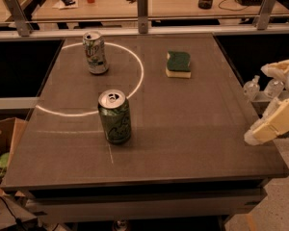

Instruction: Move 7up can near sponge

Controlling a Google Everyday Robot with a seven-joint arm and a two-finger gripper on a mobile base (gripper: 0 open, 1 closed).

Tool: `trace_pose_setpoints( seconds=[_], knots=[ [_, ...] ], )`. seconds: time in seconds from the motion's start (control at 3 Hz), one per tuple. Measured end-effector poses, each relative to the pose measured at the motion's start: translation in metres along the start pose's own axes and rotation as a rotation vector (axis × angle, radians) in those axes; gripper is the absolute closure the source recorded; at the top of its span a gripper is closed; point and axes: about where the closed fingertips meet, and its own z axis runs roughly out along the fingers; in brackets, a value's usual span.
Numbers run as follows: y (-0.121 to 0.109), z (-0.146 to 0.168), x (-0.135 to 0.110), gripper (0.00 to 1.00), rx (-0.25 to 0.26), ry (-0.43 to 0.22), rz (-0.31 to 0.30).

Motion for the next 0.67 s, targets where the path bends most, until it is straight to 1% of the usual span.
trace_pose_setpoints(
  seconds=[0.33, 0.67],
  knots=[
    [-0.004, 0.028, -0.013, 0.00, -0.061, -0.255, -0.040],
    [0.027, 0.044, -0.049, 0.00, -0.226, -0.464, -0.097]
  ],
)
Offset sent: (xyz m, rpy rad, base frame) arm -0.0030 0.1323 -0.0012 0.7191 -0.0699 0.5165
